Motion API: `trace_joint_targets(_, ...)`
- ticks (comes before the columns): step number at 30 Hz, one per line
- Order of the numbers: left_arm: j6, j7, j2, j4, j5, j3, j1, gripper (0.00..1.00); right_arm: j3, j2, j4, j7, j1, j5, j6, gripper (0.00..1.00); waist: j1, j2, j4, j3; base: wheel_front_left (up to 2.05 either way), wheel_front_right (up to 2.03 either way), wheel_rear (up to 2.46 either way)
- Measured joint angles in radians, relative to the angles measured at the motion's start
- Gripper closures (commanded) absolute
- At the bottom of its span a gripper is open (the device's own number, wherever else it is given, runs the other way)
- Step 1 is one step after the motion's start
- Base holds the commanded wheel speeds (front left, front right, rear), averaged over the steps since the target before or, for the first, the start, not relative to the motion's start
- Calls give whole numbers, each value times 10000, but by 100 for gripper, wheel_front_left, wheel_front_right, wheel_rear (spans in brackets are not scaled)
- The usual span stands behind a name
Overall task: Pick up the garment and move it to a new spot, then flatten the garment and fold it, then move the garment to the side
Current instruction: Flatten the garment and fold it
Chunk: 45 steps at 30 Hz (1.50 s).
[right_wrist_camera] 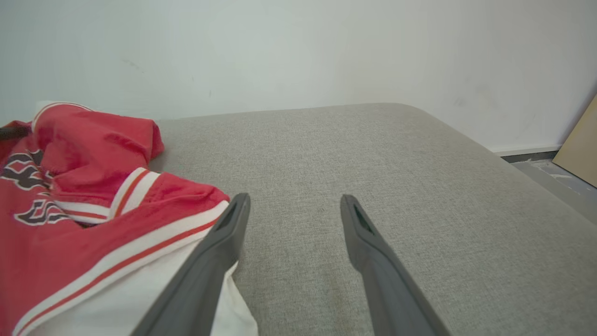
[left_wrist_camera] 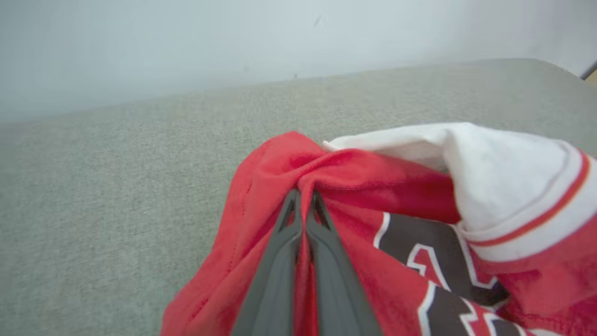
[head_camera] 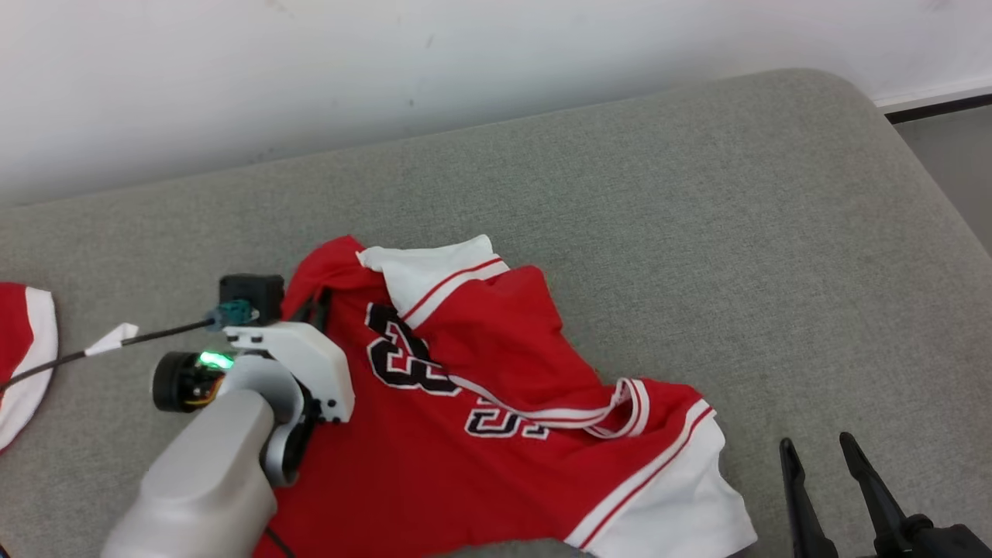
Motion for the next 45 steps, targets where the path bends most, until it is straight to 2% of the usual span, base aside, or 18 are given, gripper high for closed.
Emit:
trace_joint_targets(5,261,-545,12,817,-213,485,-409,100,105,-12,13,2,-63,-4,0,0,0,0,-47,112,0,0,0)
trace_joint_targets(16,201,-1404,-155,1948,-479,907,-523,100,86,-105,107,0,-66,-4,0,0,0,0,-81,-52,0,0,0)
trace_joint_targets(17,161,-1486,-205,1944,-500,936,-518,64,79,-113,113,2,-59,-4,0,0,0,0,-65,-105,0,0,0)
trace_joint_targets(18,150,-1574,-268,1906,-500,968,-504,0,65,-123,113,0,-56,-6,0,0,0,0,-47,-164,0,0,0)
trace_joint_targets(22,79,-1730,-366,1275,-525,1373,-202,0,-96,-219,67,0,15,-21,0,0,0,0,47,-461,0,0,0)
trace_joint_targets(24,173,-1733,-366,343,-278,1728,180,0,-222,-244,-17,0,109,-75,0,0,0,0,108,-625,0,0,0)
trace_joint_targets(29,345,-1753,-414,-1985,683,2424,1964,0,-594,-431,-299,0,324,-155,0,0,0,0,326,-1043,0,0,0)
trace_joint_targets(35,600,-1755,-449,-4157,1988,2755,4041,0,-851,-663,-589,0,441,-305,0,0,-1,0,685,-1465,0,0,0)
trace_joint_targets(45,685,-1755,-717,-5912,3068,3912,7162,0,-600,-911,-752,0,557,-616,0,0,-1,0,1385,-1936,0,0,0)
